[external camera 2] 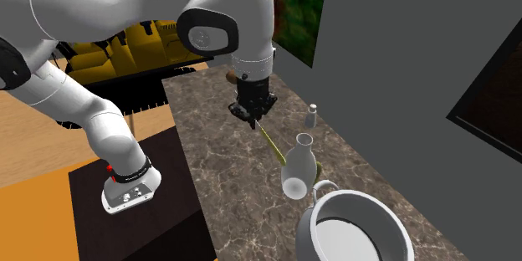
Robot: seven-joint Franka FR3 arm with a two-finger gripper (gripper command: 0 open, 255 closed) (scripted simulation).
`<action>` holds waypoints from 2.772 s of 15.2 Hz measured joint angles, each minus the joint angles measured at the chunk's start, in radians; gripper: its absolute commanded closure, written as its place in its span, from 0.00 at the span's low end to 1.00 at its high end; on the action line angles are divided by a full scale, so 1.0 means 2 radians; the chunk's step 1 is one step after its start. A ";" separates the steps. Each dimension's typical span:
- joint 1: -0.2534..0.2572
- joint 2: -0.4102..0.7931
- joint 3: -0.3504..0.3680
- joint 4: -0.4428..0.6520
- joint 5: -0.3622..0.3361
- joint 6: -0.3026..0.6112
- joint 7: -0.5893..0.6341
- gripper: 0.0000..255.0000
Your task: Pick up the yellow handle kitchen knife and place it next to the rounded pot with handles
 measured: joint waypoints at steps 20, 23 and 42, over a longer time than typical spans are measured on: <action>-0.018 -0.009 -0.036 -0.123 -0.023 0.119 -0.022 1.00; -0.017 -0.002 -0.042 -0.138 -0.021 0.140 -0.024 1.00; 0.000 0.072 -0.088 -0.215 0.015 0.280 -0.058 1.00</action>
